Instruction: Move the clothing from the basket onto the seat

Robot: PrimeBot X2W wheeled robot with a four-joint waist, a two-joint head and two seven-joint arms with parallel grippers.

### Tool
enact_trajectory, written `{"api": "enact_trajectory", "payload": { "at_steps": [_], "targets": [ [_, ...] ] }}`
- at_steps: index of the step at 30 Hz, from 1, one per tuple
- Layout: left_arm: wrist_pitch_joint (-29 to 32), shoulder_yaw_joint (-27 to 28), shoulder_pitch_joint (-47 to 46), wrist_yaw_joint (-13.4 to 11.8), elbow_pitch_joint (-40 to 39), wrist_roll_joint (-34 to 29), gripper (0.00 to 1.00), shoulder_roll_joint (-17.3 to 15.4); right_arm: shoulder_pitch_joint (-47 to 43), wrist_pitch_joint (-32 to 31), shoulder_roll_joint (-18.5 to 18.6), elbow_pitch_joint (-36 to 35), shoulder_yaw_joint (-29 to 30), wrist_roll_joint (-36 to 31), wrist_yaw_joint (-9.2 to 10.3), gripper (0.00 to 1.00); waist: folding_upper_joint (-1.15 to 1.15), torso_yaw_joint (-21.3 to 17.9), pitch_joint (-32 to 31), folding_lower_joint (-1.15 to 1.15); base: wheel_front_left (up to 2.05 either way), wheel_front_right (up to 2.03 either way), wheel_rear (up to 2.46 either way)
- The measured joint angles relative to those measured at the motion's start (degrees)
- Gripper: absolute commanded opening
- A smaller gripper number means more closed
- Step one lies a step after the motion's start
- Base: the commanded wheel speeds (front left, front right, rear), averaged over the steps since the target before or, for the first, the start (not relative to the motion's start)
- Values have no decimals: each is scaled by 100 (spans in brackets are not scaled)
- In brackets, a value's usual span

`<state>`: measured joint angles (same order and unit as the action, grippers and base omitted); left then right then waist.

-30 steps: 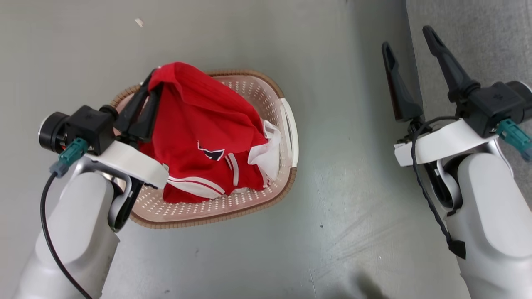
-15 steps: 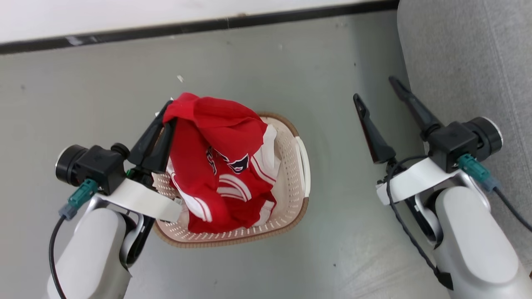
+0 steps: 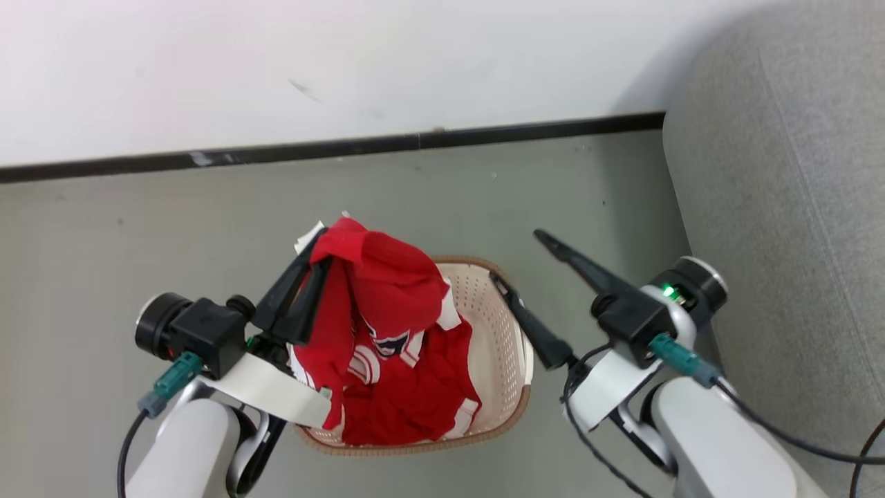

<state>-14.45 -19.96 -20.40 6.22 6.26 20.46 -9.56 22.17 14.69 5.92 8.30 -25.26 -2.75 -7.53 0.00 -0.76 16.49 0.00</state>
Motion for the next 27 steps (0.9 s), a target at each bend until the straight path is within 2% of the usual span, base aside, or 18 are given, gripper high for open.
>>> {"api": "enact_trajectory", "payload": {
  "at_steps": [12,27],
  "targets": [
    [0,-328,363,49,-105,4,0,-13,-59,0,100,272,-1273,194,-1,100,0,197,-741,0,0,0,0],
    [186,-686,648,56,-637,71,0,-38,-54,0,145,479,-1549,407,-1,100,0,455,-1344,0,0,0,0]
  ]
}}
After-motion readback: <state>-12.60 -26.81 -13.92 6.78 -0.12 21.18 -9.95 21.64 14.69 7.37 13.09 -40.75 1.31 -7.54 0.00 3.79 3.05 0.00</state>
